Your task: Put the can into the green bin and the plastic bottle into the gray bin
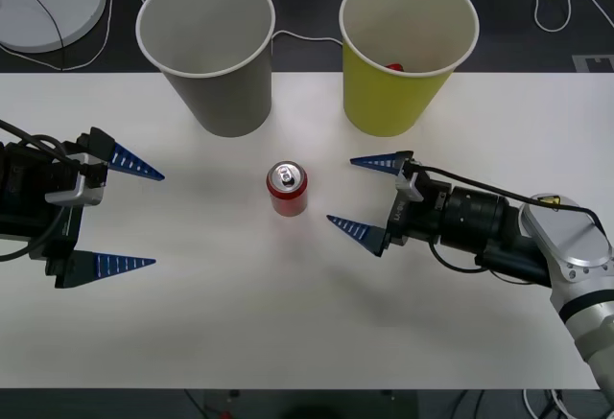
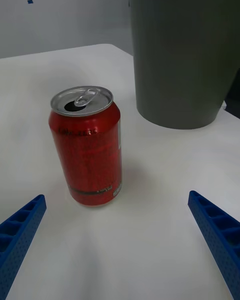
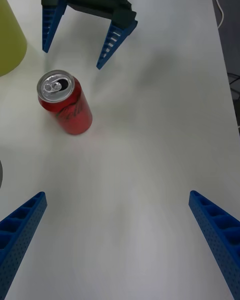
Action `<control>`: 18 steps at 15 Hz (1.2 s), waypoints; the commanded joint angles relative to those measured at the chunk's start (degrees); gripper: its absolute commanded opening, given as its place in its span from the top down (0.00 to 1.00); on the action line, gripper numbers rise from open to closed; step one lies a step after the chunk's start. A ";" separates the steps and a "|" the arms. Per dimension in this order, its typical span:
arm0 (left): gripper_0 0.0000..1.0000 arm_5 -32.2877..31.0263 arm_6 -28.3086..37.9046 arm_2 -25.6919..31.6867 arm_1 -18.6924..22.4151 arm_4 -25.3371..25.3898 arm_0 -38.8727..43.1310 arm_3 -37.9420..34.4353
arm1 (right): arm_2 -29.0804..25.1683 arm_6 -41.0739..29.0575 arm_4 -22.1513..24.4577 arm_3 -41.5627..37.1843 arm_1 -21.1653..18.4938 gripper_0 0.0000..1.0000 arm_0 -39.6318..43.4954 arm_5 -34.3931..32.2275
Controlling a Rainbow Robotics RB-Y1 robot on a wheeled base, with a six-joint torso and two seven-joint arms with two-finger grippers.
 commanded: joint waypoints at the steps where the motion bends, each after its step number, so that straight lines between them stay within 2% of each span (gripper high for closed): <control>1: 0.00 0.00 0.00 0.00 0.00 -0.01 0.00 0.00 | 2.09 0.81 -0.95 5.57 1.68 0.00 -3.67 0.60; 3: 0.00 0.00 0.00 0.00 0.00 -0.01 0.00 0.00 | 2.79 1.52 -0.95 7.42 3.00 0.00 -5.34 1.39; 9: 0.00 0.00 0.00 0.00 0.00 -0.01 0.00 0.00 | 9.12 0.46 -1.04 7.50 4.58 0.00 -8.16 9.83; 18: 0.00 0.00 0.00 0.00 0.00 -0.01 0.00 0.00 | 13.51 -1.38 -1.04 7.50 5.54 0.00 -8.86 13.69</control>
